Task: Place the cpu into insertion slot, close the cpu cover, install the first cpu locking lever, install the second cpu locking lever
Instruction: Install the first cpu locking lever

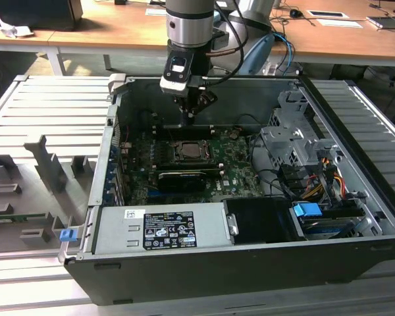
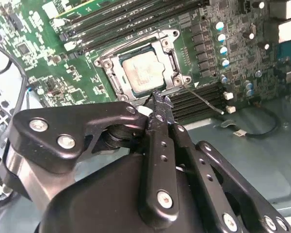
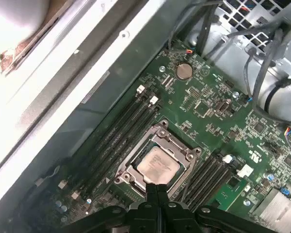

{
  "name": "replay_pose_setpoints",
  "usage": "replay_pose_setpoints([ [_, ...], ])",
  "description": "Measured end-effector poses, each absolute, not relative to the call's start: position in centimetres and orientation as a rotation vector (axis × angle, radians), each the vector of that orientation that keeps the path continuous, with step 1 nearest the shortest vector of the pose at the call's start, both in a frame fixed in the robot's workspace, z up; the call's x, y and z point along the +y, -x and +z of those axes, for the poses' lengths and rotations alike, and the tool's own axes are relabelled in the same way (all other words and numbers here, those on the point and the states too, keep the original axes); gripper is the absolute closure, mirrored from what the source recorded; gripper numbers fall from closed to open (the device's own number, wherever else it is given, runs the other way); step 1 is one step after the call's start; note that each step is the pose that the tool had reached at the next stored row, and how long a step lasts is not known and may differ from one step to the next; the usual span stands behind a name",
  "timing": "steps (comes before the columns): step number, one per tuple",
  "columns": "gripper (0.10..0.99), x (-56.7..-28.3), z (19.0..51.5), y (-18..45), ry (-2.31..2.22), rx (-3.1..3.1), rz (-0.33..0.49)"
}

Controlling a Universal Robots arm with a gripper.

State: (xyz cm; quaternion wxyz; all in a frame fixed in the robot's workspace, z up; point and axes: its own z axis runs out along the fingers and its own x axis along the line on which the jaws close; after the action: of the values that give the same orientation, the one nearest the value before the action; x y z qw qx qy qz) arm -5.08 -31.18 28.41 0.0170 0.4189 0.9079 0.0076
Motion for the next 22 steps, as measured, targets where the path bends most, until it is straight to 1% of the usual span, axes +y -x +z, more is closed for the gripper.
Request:
replay_pose_setpoints([
  [11,0.980,-31.19,28.41,5.15,-1.108,2.905,0.027],
  [22,0.980,-31.19,28.37,5.15,-0.739,3.023,0.033],
])
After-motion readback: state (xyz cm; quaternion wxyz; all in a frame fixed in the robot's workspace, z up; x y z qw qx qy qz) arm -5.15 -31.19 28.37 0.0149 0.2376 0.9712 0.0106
